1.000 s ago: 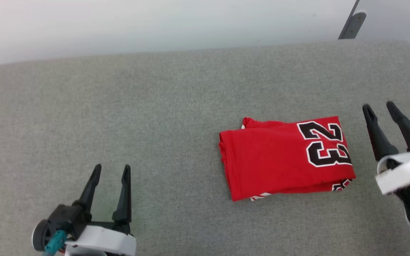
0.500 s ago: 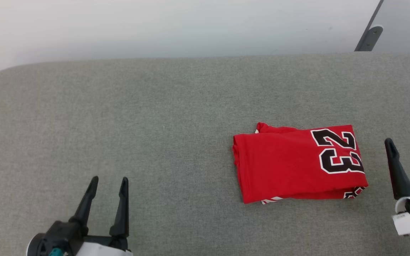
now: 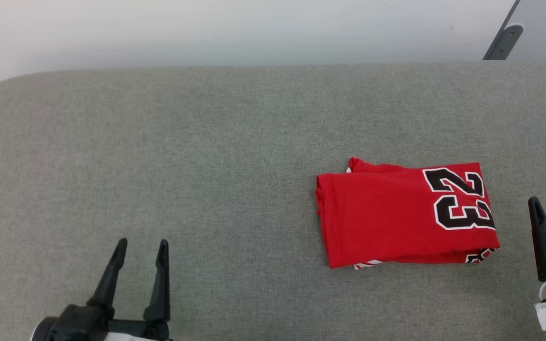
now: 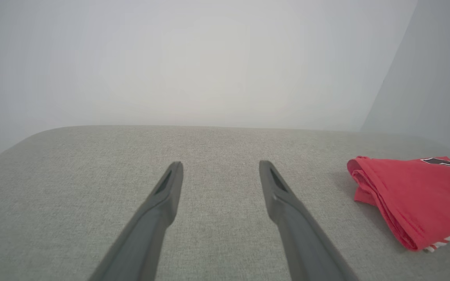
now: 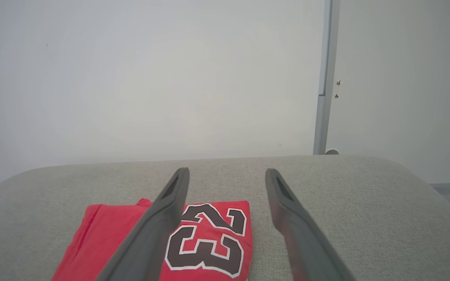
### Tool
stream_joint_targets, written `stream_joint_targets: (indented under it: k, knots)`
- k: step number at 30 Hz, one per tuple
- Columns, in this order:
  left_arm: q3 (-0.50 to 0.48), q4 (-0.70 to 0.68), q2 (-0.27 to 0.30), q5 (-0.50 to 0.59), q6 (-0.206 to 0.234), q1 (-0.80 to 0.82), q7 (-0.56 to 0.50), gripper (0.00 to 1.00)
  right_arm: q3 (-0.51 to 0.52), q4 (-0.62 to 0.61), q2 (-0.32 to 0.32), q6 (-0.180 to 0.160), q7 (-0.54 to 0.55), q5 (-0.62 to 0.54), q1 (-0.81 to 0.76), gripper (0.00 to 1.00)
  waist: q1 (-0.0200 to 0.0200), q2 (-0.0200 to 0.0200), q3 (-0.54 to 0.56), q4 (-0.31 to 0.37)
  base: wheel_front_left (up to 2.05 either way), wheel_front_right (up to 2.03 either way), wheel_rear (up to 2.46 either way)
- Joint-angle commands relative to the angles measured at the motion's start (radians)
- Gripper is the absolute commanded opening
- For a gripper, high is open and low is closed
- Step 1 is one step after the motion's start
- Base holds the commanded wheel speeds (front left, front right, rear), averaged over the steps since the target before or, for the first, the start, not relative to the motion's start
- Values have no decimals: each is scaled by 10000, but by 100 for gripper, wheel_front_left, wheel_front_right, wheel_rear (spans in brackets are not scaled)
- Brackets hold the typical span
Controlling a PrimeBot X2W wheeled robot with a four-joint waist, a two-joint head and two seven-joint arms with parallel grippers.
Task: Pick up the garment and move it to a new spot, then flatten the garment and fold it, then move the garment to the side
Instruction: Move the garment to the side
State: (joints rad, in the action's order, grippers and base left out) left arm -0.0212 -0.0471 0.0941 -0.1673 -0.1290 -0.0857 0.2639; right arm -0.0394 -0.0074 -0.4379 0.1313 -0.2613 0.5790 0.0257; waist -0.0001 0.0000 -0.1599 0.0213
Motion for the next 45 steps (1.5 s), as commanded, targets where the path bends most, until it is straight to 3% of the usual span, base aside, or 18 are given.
stream_joint_targets:
  k: [1,11,13,18,25,30,34,35,36,37,38,45]
  knots:
    - [15,12,-27,35,-18,162,0,100,1,1,43,-12,-46,-19,-19,100,1,0,-61,-24,0,0,0]
    - [226,-15,-27,107,-18,663,0,100,-80,395,-450,-12,213,84,907,100,1,0,-507,-180,0,0,0]
    - [272,-29,-62,111,-18,866,0,100,-131,784,-659,-14,995,158,1264,100,1,0,-695,-182,0,0,0]
    - [579,149,-75,105,-18,1344,0,100,-1071,1753,-1351,-12,4119,673,2522,100,1,0,-1118,-159,0,0,0]
    - [759,171,-85,98,-18,1851,0,100,-2276,2010,-2113,-14,7487,2029,3682,100,1,0,-1584,-162,0,0,0]
    - [1030,248,-44,169,-18,2309,0,100,-2767,2493,-2086,-14,9281,2465,4246,100,1,0,-2106,-203,0,0,0]
    - [1288,371,30,223,-18,2700,-1,100,-3139,2719,-1879,-15,9785,2515,4269,100,1,0,-2493,-217,0,0,0]
    - [1324,401,68,232,-18,2781,0,100,-3171,2710,-1794,-15,9683,2591,4290,93,1,0,-2579,-180,0,0,0]
    - [1332,434,103,228,-18,2863,0,100,-3192,2682,-1687,-15,9575,2628,4314,46,1,0,-2647,-127,0,0,0]
    - [1340,459,140,225,-18,2924,0,100,-3210,2641,-1599,-14,9435,2685,4336,29,1,0,-2695,-57,0,0,0]
    - [1348,480,185,223,-18,2970,-1,100,-3194,2626,-1536,-14,9262,2771,4358,0,1,0,-2741,32,0,0,0]
    - [1443,542,653,238,-18,3274,-1,100,-2630,2978,-1696,-68,7512,2899,4825,0,1,0,-2913,1060,0,0,0]
